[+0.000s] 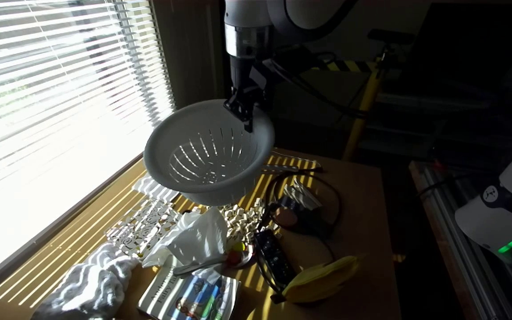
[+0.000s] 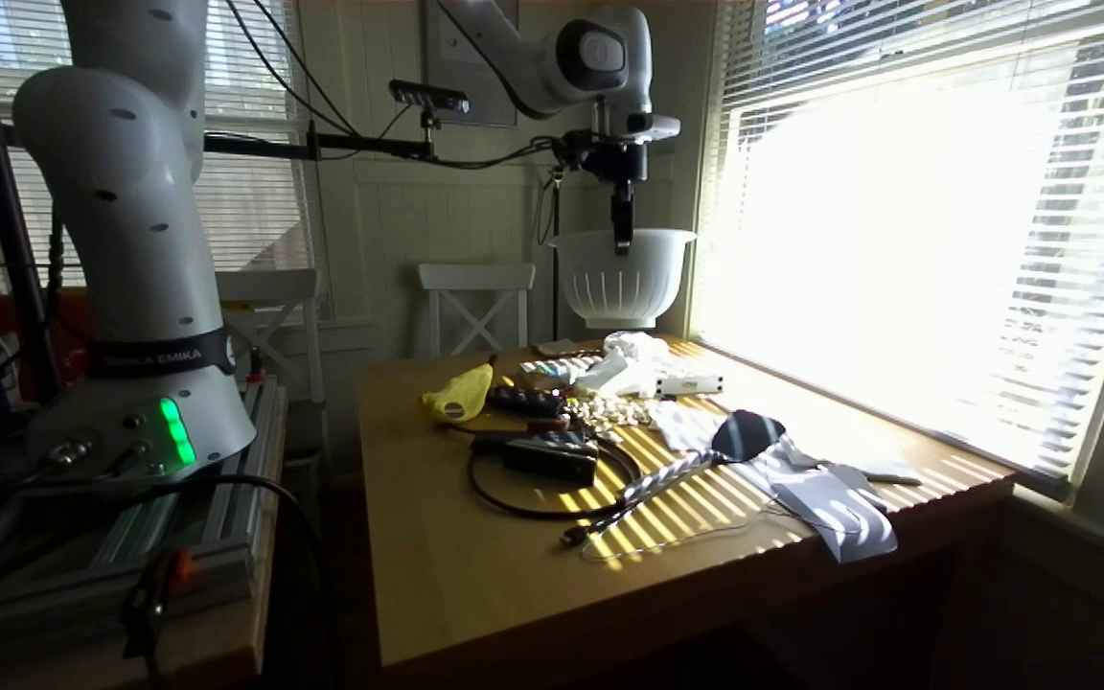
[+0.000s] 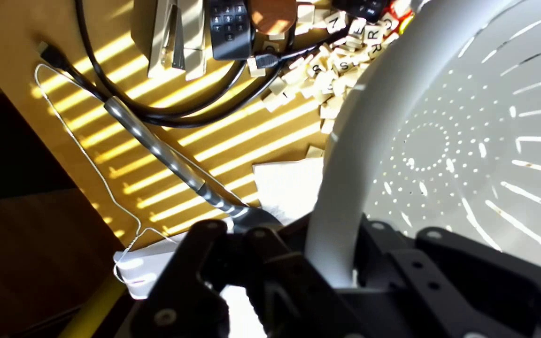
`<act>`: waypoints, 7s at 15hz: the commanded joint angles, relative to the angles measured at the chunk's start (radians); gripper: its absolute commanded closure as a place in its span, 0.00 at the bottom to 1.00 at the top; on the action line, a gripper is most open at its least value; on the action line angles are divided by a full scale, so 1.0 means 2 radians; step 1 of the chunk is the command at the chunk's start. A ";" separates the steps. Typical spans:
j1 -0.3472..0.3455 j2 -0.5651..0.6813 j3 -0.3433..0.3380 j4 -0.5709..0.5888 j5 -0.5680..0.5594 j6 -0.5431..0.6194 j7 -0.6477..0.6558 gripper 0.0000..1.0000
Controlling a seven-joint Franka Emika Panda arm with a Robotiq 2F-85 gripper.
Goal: Move the colander to the left
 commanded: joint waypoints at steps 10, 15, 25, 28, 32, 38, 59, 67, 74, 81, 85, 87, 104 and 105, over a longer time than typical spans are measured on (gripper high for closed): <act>0.062 0.100 -0.014 0.096 -0.052 0.001 -0.074 0.98; 0.087 0.180 -0.003 0.198 -0.038 0.014 -0.165 0.98; 0.101 0.352 0.051 0.443 -0.007 -0.088 -0.411 0.98; 0.117 0.389 0.048 0.507 -0.014 -0.146 -0.441 0.98; 0.127 0.439 0.057 0.594 -0.020 -0.200 -0.487 0.98; 0.132 0.515 0.069 0.697 -0.016 -0.200 -0.569 0.98; 0.155 0.539 0.028 0.752 -0.002 -0.187 -0.632 0.98; 0.152 0.545 0.047 0.747 0.022 -0.157 -0.675 0.98; 0.138 0.552 0.040 0.750 0.035 -0.174 -0.659 0.98; 0.132 0.544 0.012 0.740 0.019 -0.248 -0.607 0.98; 0.141 0.543 0.001 0.746 0.011 -0.265 -0.576 0.98; 0.146 0.541 -0.002 0.746 0.008 -0.264 -0.568 0.68; 0.148 0.452 -0.048 0.738 -0.019 -0.325 -0.426 0.00; 0.145 0.449 -0.049 0.738 -0.015 -0.329 -0.402 0.00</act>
